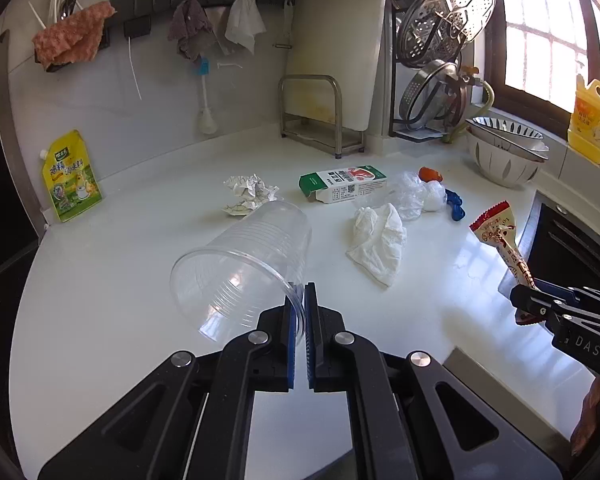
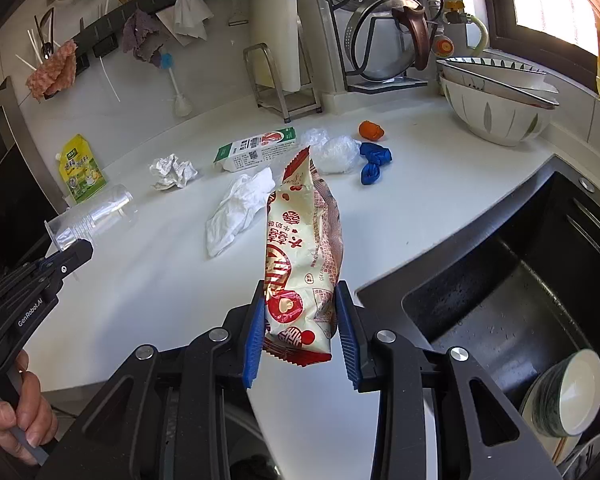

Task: Collect trash
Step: 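Carry wrapper and clear cup over the grey bin and release both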

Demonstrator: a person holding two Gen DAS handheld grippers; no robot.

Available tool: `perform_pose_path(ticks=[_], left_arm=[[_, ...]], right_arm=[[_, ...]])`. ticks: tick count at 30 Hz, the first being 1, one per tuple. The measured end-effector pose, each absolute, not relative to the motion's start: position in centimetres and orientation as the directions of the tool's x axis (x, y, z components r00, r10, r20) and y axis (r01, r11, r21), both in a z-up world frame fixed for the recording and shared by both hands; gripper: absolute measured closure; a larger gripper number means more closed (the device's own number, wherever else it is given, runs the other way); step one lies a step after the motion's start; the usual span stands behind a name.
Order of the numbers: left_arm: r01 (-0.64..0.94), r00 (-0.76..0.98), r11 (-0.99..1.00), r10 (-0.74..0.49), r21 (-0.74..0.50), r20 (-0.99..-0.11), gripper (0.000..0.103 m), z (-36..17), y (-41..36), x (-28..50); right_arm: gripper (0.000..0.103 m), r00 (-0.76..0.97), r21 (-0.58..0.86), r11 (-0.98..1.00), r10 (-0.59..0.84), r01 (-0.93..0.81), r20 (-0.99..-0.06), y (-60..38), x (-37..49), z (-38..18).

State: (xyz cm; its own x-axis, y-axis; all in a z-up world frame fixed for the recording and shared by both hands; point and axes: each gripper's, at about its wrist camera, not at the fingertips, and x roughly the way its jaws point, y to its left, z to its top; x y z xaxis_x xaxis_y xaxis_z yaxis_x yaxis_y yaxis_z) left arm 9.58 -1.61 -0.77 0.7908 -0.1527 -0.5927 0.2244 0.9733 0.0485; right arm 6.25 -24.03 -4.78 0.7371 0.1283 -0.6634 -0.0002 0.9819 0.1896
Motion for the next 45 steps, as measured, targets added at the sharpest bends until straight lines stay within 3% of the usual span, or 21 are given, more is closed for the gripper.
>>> perform_pose_path(ticks=[15, 24, 45], left_arm=[[0.253, 0.78, 0.966, -0.167, 0.06, -0.603, 0.098, -1.8, -0.6, -2.5], [0.272, 0.76, 0.961, -0.179, 0.056, -0.624, 0.098, -4.2, -0.2, -7.4], [0.309, 0.67, 0.95, -0.179, 0.051, -0.721, 0.098, -9.2, -1.2, -9.3]], right_arm=[[0.071, 0.756, 0.254, 0.967, 0.169, -0.003, -0.632, -20.3, -7.5, -5.9], [0.071, 0.724, 0.264, 0.964, 0.184, -0.003, -0.665, -18.4, -12.0, -8.9], [0.071, 0.673, 0.206, 0.978, 0.146, 0.01, -0.725, -17.3, -14.3, -12.3]])
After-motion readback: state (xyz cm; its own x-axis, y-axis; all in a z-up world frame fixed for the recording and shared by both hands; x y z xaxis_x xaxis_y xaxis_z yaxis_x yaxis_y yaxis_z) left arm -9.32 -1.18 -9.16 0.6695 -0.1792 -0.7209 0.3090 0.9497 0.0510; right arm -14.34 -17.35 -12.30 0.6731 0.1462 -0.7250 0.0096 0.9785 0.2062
